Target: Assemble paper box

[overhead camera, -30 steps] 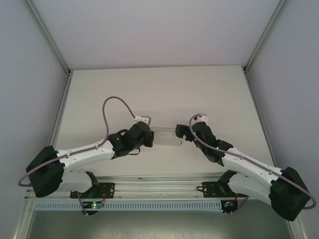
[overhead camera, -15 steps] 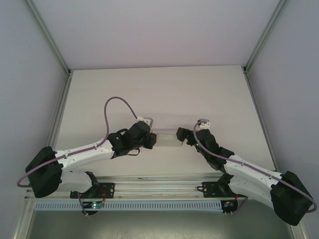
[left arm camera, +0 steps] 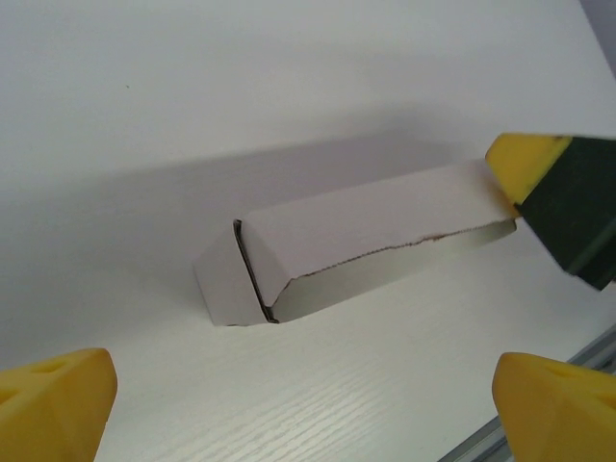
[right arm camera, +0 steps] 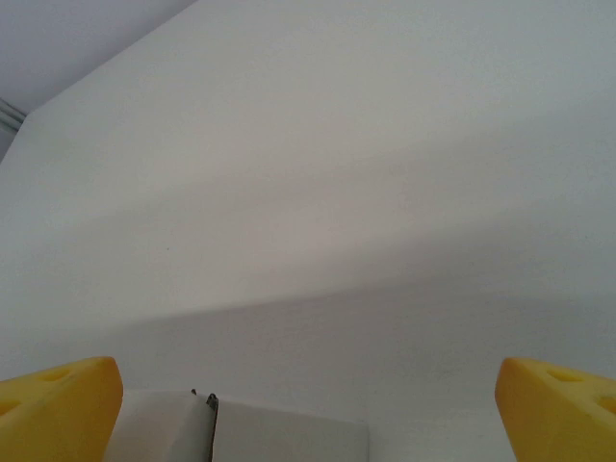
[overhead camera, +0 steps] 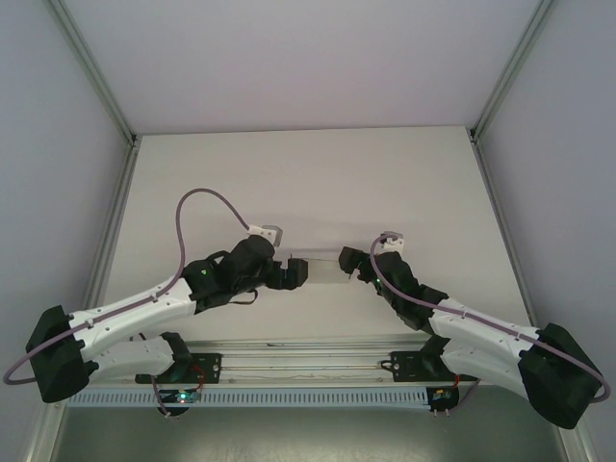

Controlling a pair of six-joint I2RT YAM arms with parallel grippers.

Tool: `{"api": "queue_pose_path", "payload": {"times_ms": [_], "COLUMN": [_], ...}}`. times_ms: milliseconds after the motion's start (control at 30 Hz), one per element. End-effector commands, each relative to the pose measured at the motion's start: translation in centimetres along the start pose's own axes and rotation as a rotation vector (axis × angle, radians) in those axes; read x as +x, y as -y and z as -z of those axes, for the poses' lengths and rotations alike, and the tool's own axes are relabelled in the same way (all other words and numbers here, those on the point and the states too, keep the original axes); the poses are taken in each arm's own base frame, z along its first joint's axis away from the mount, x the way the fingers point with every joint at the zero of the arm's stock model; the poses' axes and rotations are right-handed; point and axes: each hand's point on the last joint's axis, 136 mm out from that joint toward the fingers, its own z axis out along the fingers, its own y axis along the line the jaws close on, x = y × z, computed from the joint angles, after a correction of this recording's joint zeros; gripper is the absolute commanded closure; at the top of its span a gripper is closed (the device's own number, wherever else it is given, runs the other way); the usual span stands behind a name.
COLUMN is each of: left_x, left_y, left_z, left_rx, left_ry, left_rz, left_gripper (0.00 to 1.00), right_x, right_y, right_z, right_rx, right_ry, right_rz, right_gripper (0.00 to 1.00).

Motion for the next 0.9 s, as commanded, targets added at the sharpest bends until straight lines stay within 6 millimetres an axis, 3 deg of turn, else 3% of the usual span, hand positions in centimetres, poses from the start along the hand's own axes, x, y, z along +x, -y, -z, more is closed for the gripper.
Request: {"api": "queue_pose_path", "payload": {"times_ms": [0, 233, 367, 567, 867], "left_x": [-1.4, -3.0, -2.5, -0.5, 2.7], "left_y": [-1.9, -2.2, -2.3, -3.1, -5.9], "left_z": [0.0, -3.0, -4.3, -5.6, -6.8], "left_rx": [-0.052, 0.104, 0.131, 0.170, 0.143], "left_ry": [0.056, 0.053, 0.029, 0.004, 0.004], "left_rz": [0.132, 0.288, 0.304, 0.341, 0.391], "left_gripper": [0.00, 0.00, 0.00, 0.19, 0.46], "right_x": [6.6, 6.7, 6.7, 6.7, 7.1], "right_y": [7.3, 7.4, 7.3, 7.6, 7.8], "right_z": [0.8, 0.8, 0.8, 0.9, 0.7], "right_rx": [0.239, 0.238, 0.235, 0.248, 0.226], "right_ry": [-0.222, -0.224, -0.223, -0.219, -0.216], "right_rz": [0.146, 0.161, 0.162, 0.158, 0.166], "right_gripper": [0.01, 0.02, 0.02, 0.02, 0.02]}}
